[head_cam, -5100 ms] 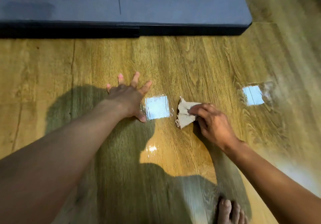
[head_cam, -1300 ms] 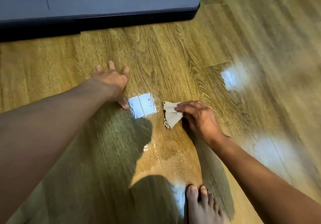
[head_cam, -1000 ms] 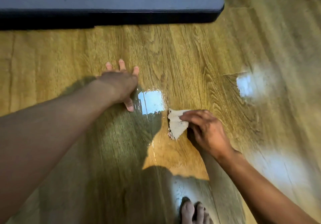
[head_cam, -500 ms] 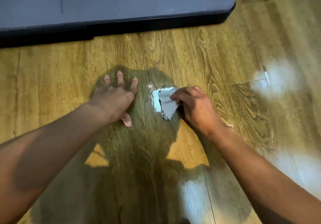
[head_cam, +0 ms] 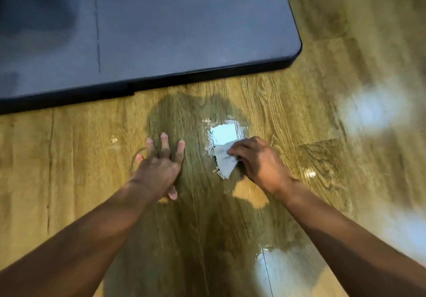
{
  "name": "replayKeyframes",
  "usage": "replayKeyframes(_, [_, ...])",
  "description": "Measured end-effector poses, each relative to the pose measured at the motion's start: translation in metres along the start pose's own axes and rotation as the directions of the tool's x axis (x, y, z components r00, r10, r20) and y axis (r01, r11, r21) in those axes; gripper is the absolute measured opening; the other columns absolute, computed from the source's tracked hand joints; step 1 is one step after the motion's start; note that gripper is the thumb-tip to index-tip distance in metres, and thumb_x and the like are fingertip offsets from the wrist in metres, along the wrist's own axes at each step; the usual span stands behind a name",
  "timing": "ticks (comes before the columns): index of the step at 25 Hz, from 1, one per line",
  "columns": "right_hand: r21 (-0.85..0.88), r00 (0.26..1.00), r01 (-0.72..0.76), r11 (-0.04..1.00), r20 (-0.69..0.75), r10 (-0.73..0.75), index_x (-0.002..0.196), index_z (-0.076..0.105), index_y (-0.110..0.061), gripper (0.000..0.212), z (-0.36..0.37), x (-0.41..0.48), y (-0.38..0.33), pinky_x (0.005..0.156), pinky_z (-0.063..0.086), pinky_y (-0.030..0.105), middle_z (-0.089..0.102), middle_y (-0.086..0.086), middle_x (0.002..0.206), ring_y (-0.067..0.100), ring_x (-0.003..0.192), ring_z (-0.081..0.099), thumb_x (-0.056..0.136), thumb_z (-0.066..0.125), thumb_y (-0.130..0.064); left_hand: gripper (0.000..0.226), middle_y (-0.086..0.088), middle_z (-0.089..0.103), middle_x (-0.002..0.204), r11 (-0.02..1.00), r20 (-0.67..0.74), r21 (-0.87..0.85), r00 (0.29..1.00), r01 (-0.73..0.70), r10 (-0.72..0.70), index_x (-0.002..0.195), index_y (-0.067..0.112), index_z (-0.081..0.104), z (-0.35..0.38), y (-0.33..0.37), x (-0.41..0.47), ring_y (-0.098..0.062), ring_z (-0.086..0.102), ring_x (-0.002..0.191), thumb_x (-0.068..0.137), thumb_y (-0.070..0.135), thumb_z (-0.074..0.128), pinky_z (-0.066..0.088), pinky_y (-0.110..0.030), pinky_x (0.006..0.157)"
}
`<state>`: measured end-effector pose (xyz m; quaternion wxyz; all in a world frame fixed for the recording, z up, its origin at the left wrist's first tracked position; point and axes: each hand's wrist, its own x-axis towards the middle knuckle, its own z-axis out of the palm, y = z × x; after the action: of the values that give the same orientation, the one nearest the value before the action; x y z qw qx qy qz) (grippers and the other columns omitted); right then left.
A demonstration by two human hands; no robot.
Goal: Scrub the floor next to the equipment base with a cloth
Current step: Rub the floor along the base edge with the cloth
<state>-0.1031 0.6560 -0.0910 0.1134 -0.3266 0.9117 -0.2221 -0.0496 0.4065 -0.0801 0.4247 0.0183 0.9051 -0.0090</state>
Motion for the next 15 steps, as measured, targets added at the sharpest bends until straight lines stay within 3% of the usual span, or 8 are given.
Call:
replayKeyframes(5, [-0.031, 0.999, -0.036, 0.999, 0.004, 0.036, 0.110, 0.065, -0.015, 0.026, -0.020, 0.120, 0.022, 0.085, 0.053, 0.038, 0.066, 0.006, 0.107, 0.019, 0.094, 0.060, 0.087, 0.059, -0.004, 0.130, -0.029, -0.033, 0.146, 0.999, -0.023, 0.017, 0.999, -0.028, 0.028, 0.146, 0.017, -0.027, 0.000, -0.004, 0.001, -0.056, -0.014, 0.136, 0.072, 0.043, 0.077, 0.025, -0.060, 0.110])
replayKeyframes(10, [-0.043, 0.994, -0.055, 0.998, -0.099, 0.051, 0.110, 0.066, -0.019, 0.024, -0.002, 0.068, 0.013, 0.080, 0.049, 0.019, 0.067, 0.000, 0.106, 0.013, 0.093, 0.060, 0.088, 0.058, -0.014, 0.130, -0.032, -0.027, 0.147, 0.998, -0.047, 0.064, 0.998, -0.026, 0.029, 0.146, 0.013, -0.024, -0.002, 0.000, 0.001, -0.057, -0.007, 0.137, 0.072, 0.043, 0.078, 0.025, -0.058, 0.111])
replayKeyframes(13, [-0.070, 0.999, 0.008, 0.998, -0.030, -0.010, 0.112, 0.065, -0.021, 0.027, -0.004, 0.081, 0.022, 0.090, 0.050, 0.028, 0.066, -0.002, 0.109, 0.014, 0.097, 0.060, 0.086, 0.060, -0.015, 0.130, -0.035, -0.025, 0.146, 0.998, -0.064, 0.054, 0.997, -0.032, 0.036, 0.146, 0.011, -0.022, 0.001, 0.000, 0.002, -0.059, -0.005, 0.135, 0.071, 0.043, 0.079, 0.024, -0.059, 0.110])
replayKeyframes(15, [-0.111, 0.999, -0.033, 0.993, -0.032, 0.030, 0.113, 0.064, -0.022, 0.031, -0.010, 0.120, 0.031, 0.090, 0.051, 0.029, 0.066, 0.001, 0.111, 0.015, 0.096, 0.062, 0.087, 0.061, -0.006, 0.130, -0.035, -0.026, 0.146, 0.997, -0.072, 0.061, 0.996, -0.050, 0.055, 0.146, 0.012, -0.022, 0.001, -0.003, 0.001, -0.058, -0.007, 0.135, 0.071, 0.045, 0.078, 0.023, -0.059, 0.110])
